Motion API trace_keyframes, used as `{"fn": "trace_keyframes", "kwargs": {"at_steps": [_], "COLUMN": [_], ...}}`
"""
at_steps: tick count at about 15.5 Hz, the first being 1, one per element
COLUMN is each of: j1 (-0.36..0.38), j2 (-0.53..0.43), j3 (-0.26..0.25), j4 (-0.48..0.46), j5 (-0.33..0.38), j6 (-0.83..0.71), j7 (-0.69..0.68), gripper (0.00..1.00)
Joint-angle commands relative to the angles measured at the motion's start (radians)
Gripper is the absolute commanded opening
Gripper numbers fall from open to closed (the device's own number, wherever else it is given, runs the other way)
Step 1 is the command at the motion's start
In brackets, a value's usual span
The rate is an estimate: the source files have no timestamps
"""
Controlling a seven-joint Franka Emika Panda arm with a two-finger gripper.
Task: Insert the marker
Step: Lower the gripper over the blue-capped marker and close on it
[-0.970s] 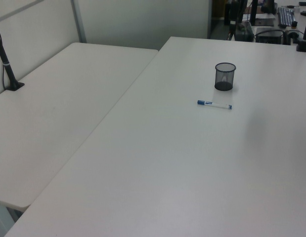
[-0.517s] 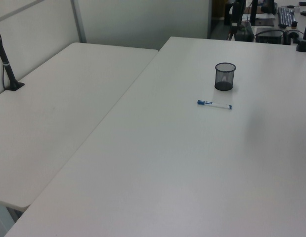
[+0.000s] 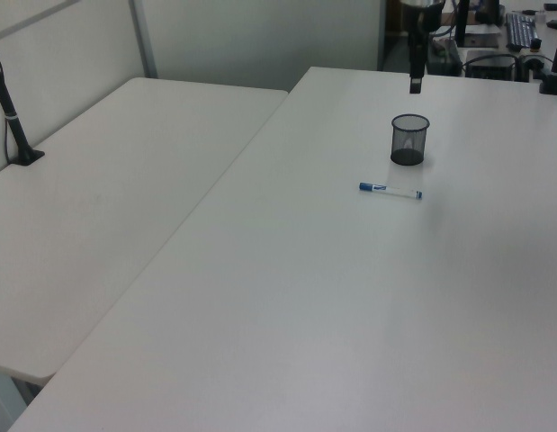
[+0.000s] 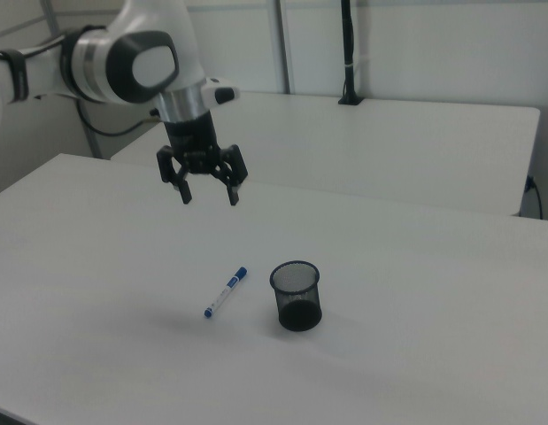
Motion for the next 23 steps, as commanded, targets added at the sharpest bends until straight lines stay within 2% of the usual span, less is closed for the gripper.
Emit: {"fn": "trace_keyframes", "kwargs": {"at_steps": [1,5,8,11,13,15,17,19,20,22,23], "j1": [-0.004,0.009,0.006,0.009,0.008,0.008,0.008,0.008,0.008,0.008,0.006], "j2": [0.027,0.116,0.214,0.256,0.288,0.315,0.326,0.332,0.339,0.337,0.331], "j3": [0.01,0.022,0.053,0.056,0.068,0.068,0.068,0.068,0.068,0.068,0.068], "j4": [-0.102,-0.181,-0.181,-0.179,-0.179,-0.179,-0.178,-0.178,-0.178,-0.171,-0.17], "j5": [-0.022,-0.073,-0.133,-0.133,-0.134,-0.134,-0.134,-0.134,-0.133,-0.121,-0.118], "j6": [0.155,0.333,0.441,0.489,0.525,0.573,0.582,0.584,0.588,0.588,0.587], "j7": [0.113,0.246,0.389,0.437,0.473,0.509,0.513,0.518,0.518,0.52,0.532], "gripper": [1.0,1.0,1.0,1.0,0.9,0.88,0.81,0.65,0.47,0.0,0.0]}}
